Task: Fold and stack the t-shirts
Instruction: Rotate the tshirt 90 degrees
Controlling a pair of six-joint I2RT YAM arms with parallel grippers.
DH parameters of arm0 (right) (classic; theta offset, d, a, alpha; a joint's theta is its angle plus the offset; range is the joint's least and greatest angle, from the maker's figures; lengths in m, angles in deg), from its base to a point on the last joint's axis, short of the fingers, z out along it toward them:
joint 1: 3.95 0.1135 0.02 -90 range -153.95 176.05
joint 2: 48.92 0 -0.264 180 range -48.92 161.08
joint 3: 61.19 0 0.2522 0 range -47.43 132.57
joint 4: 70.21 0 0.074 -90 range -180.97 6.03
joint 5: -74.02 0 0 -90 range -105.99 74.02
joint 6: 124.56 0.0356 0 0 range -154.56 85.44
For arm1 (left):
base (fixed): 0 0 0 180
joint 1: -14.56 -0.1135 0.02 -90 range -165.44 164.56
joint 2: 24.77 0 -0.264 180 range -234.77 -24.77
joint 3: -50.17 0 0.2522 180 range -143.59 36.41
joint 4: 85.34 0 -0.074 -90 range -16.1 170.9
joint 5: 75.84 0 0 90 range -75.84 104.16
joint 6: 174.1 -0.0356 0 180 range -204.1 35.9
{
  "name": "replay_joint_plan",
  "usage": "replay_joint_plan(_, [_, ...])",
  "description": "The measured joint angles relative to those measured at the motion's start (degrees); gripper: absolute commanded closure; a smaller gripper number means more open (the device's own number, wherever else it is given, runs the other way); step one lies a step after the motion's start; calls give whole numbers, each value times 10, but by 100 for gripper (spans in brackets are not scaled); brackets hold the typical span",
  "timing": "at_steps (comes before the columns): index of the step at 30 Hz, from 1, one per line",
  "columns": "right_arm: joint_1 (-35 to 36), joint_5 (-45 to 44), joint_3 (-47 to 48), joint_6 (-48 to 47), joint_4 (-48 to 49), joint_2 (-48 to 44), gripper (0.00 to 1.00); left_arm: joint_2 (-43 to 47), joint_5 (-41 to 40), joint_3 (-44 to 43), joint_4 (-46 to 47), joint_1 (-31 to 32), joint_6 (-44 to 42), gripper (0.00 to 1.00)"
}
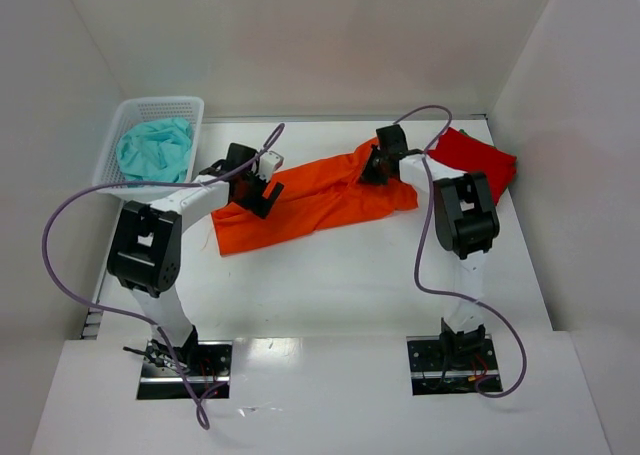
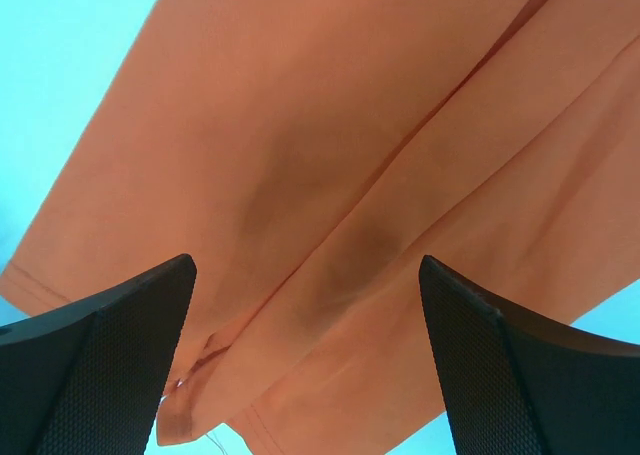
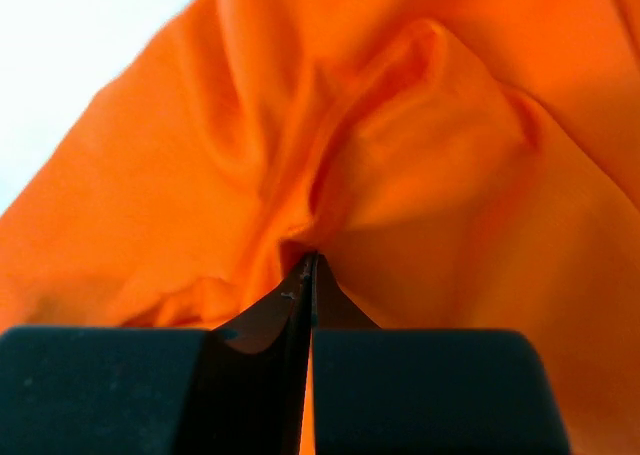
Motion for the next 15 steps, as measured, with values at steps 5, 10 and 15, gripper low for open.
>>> replay_joint_plan(5, [5,7,52,3,-3,30,94,-14,5,0,-11,-4,-12,0])
replay_joint_plan(10, [6,8,104,5,-6,52,86,-34,6,-3,-27,-4,-14,0])
replay_joint_plan(15, [6,4,110,6,-13,55,78,-63,-4,-27,-48,-4,-10,0])
